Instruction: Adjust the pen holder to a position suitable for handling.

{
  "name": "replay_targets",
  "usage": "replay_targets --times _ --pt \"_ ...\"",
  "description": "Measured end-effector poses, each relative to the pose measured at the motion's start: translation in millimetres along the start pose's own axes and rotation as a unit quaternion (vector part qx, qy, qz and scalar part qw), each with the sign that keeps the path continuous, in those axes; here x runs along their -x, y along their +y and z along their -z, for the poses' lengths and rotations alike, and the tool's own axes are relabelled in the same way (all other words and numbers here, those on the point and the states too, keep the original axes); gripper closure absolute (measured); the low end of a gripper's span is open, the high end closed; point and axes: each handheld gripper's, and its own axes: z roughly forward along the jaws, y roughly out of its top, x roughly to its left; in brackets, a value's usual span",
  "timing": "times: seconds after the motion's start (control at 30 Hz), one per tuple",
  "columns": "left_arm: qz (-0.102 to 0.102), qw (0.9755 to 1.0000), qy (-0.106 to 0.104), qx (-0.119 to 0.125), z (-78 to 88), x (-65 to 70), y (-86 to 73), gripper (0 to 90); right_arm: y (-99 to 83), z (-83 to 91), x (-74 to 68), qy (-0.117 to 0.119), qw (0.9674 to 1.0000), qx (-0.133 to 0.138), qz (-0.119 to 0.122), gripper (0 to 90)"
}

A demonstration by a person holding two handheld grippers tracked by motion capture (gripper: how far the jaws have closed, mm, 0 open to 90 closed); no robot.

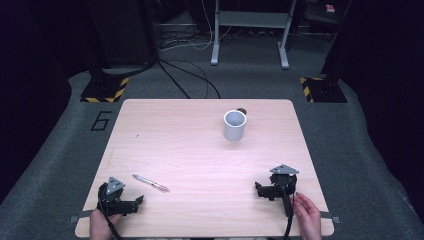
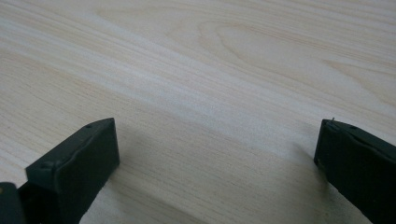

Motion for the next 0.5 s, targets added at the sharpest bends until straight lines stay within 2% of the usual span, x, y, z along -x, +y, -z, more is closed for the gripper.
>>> replay_targets --times 0.5 --pt "0.002 1.0 0.002 0.0 -0.2 0.1 0.2 0.6 0.1 0.0 0.1 0.0 1.0 0.0 0.001 0.0"
